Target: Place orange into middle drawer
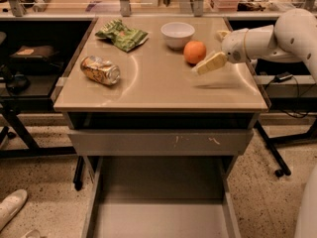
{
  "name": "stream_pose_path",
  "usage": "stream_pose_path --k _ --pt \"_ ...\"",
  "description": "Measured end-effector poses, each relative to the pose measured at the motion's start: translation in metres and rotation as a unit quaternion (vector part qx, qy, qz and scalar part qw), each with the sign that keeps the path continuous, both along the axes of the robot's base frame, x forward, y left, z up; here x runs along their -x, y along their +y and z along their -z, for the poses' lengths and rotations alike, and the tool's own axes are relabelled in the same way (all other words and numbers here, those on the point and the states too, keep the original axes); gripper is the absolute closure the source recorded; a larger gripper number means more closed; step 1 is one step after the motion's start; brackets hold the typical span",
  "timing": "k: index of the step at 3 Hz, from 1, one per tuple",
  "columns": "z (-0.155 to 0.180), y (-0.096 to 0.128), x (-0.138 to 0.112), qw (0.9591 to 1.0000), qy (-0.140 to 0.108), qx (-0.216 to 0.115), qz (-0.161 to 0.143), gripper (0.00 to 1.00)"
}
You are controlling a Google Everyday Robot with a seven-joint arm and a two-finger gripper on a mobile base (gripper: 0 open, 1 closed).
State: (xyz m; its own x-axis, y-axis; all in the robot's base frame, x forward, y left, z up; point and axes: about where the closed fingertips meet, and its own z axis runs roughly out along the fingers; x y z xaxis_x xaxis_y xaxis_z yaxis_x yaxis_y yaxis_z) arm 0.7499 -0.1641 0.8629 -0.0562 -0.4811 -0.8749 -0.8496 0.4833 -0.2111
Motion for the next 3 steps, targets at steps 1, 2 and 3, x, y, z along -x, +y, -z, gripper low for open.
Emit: stream_pose_path --k 1,2,3 --pt "0.01 0.002 -0.016 0.9989 0.014 -0.034 0.029 0.0" --pt "0.014 0.004 -0.027 0.9975 0.02 -0.05 0.046 0.0" --pt "0.012 0.011 -0.035 0.997 0.021 -0.059 0.046 0.0"
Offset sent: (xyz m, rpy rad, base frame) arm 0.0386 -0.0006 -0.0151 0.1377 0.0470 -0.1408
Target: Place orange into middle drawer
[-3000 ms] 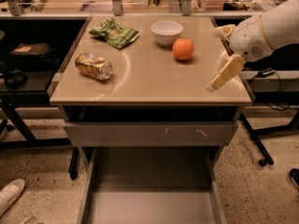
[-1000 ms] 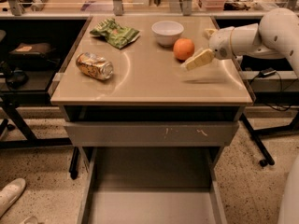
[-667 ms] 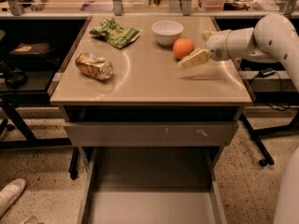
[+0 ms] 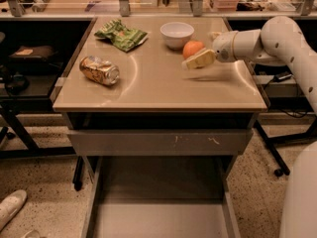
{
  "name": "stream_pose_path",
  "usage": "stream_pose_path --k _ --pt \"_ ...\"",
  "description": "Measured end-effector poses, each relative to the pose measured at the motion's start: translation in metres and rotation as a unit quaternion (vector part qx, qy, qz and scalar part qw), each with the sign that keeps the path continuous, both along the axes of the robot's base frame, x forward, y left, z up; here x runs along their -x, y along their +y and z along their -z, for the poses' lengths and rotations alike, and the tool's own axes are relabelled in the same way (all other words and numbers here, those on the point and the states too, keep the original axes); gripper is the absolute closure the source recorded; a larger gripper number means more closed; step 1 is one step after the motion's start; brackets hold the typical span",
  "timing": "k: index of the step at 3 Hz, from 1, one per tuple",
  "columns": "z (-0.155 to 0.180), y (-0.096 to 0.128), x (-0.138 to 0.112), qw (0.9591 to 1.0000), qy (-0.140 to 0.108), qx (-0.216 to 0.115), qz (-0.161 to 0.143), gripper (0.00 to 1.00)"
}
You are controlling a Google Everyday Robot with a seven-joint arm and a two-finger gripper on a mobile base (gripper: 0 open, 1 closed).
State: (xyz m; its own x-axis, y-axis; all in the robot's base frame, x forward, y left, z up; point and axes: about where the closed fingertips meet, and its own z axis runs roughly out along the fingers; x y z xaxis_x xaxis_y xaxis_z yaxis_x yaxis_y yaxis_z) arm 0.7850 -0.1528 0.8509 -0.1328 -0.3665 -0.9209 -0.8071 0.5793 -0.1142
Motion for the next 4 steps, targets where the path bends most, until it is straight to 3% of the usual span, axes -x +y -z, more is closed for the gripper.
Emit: stream_pose_path --k 1,4 --pt "-0.0003 0.0003 -0.0003 1.0 0.0 0.0 0.0 0.18" --pt "-0.0002 0.0005 -0.0004 1.0 0.0 0.0 0.0 0.89"
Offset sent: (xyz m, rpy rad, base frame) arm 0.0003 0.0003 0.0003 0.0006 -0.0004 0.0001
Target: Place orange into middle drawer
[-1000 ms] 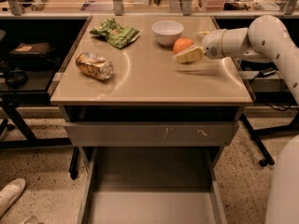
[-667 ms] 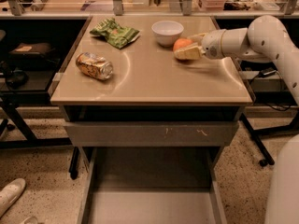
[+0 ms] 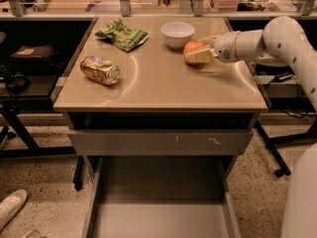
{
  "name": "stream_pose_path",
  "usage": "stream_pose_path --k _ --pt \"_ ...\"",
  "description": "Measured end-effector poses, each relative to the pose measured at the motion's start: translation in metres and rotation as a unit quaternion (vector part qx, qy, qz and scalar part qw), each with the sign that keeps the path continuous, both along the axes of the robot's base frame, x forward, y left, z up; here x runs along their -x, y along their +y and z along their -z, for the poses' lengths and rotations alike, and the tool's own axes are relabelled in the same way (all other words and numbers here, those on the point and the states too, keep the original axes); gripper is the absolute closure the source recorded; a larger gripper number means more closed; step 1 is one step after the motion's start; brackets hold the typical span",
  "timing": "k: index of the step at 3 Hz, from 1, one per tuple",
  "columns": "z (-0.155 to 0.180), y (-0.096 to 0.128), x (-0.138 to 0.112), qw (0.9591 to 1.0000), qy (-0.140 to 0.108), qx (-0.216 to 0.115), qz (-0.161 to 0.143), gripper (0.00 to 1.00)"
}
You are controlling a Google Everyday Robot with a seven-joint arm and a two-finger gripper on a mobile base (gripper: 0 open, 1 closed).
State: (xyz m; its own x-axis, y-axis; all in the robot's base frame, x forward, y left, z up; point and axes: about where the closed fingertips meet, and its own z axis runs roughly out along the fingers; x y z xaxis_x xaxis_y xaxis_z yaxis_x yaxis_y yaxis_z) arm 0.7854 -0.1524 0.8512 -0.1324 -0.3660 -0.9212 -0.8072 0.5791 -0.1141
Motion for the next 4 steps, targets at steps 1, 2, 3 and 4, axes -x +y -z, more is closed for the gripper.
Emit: stream_pose_path --k 1,2,3,4 --pt "0.0 0.0 0.0 1.0 0.0 0.0 0.0 1.0" --pt "-0.001 0.013 0.007 0.9998 -0.008 -0.004 -0.02 1.0" --pt "-0.012 0.013 0.03 0.9985 -0.026 -0.012 -0.047 1.0" --pt "-0.038 -0.004 0.074 0.9952 -0.062 -0.02 -0.073 1.0"
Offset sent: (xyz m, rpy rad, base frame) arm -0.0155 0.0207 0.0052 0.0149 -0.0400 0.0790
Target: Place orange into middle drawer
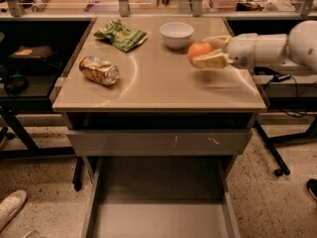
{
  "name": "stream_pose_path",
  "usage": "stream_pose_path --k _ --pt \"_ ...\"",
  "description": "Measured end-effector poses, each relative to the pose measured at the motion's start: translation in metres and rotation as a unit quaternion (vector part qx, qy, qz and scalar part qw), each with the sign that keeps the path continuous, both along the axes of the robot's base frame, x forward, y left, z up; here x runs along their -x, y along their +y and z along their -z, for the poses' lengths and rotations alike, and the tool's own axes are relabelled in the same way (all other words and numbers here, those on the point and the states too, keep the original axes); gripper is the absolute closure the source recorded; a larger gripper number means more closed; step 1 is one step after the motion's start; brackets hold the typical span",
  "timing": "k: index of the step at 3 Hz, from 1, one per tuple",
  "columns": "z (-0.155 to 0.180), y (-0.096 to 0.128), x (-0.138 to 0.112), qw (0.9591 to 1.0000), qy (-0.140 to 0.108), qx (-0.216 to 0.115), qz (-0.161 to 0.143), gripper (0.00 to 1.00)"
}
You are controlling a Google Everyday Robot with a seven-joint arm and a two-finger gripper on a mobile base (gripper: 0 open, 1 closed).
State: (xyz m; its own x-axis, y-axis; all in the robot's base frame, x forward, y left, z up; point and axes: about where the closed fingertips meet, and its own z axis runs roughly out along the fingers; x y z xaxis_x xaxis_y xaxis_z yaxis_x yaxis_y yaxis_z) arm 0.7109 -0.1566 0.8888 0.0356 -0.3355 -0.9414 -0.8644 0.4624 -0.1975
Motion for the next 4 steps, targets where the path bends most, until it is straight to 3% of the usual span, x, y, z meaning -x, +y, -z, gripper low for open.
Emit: stream_pose_path --k 1,2,3,4 --pt "-0.014 -0.033 0.054 0.9992 -0.037 0.001 -0.013 1.0" --pt "-0.006 -0.062 0.11 0.9977 -0.067 0.006 -0.007 1.0" --pt "0.028 -0.079 0.169 0.9965 -0.081 0.021 0.012 1.0" --pt "0.065 -0.081 0.212 0.9951 -0.084 0.045 0.027 1.0"
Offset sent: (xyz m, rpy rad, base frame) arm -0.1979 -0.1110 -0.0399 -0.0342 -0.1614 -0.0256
